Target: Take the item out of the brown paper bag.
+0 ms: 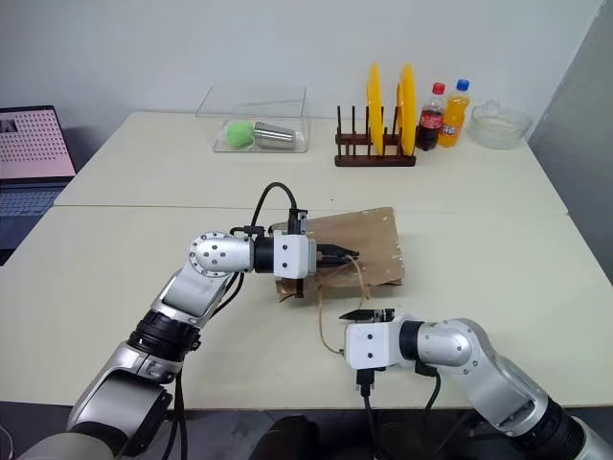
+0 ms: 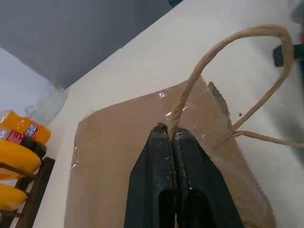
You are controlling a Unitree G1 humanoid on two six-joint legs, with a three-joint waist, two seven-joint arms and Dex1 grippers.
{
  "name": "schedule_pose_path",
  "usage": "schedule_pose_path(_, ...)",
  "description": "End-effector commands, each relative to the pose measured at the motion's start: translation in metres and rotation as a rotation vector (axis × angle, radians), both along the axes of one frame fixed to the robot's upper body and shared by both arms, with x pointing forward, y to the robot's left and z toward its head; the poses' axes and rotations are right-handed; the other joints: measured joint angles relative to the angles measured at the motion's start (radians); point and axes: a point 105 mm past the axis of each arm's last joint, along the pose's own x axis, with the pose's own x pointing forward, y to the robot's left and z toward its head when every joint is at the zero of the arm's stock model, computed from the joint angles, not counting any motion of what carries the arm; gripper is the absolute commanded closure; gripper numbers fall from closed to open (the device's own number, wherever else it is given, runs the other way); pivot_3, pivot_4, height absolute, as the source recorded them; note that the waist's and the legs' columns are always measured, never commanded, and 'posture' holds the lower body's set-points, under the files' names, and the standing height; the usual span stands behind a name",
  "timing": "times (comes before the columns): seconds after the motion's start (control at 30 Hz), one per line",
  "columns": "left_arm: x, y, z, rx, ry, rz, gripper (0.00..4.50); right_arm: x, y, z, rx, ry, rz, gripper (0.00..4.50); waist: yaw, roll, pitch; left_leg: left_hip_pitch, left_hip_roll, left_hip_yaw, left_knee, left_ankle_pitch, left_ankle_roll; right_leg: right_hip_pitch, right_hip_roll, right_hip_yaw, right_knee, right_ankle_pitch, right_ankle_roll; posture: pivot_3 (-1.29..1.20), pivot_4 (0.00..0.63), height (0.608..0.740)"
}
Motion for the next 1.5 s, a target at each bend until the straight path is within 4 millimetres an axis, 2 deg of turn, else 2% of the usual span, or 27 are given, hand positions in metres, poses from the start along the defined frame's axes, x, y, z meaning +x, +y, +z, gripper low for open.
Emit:
schedule_pose_path(0.03,0.008,-0.004,0.033,-0.099,-0.025,0.048,4.5,-0.004,0.004,0.0,-0.001,-0.003,0.03,3.43,0.0,0.0,0.0,0.0,0.0,0.0,0.0,0.0,0.0,0.0,0.0,0.0,0.0,0.0,0.0,0.0,0.15,0.74)
schedule_pose_path(0.13,0.016,-0.007,0.044,-0.147,0.016,0.098,4.5,-0.006,0.003,-0.007,-0.008,0.023,0.029,4.48,0.0,0.0,0.0,0.0,0.0,0.0,0.0,0.0,0.0,0.0,0.0,0.0,0.0,0.0,0.0,0.0,0.15,0.74)
schedule_pose_path(0.4,0.044,-0.01,0.087,-0.292,0.124,0.23,4.5,-0.003,-0.009,-0.036,-0.082,0.076,0.001,4.48,0.0,0.0,0.0,0.0,-0.001,0.0,0.001,0.0,0.0,0.0,0.0,0.0,0.001,0.0,0.0,0.0,0.15,0.74)
schedule_pose_path(0.63,0.066,-0.003,0.109,-0.311,0.099,0.303,4.5,-0.007,-0.016,-0.049,-0.14,0.102,0.008,4.48,0.0,0.0,0.0,0.0,-0.001,0.0,0.001,0.0,0.0,0.0,0.0,0.0,0.001,0.0,0.0,0.0,0.15,0.74)
schedule_pose_path(0.97,0.071,-0.002,0.133,-0.341,0.066,0.318,4.5,-0.01,-0.016,-0.054,-0.159,0.118,0.018,4.48,0.0,0.0,-0.001,0.001,0.0,0.0,0.0,0.0,-0.001,0.001,0.0,0.0,0.001,0.0,0.0,0.0,0.15,0.74)
schedule_pose_path(1.23,0.08,0.009,0.157,-0.422,0.04,0.376,4.5,-0.009,-0.022,-0.055,-0.181,0.119,0.019,4.48,0.0,0.0,-0.001,0.001,0.0,0.0,0.001,0.0,-0.001,0.001,0.0,0.001,0.001,0.0,0.0,0.0,0.15,0.74)
schedule_pose_path(1.5,0.084,0.012,0.167,-0.458,0.006,0.393,4.5,-0.01,-0.025,-0.056,-0.191,0.119,0.02,4.48,0.0,0.0,-0.001,0.001,-0.001,0.0,0.001,0.0,-0.001,0.001,0.0,0.0,0.001,0.0,0.0,0.0,0.15,0.74)
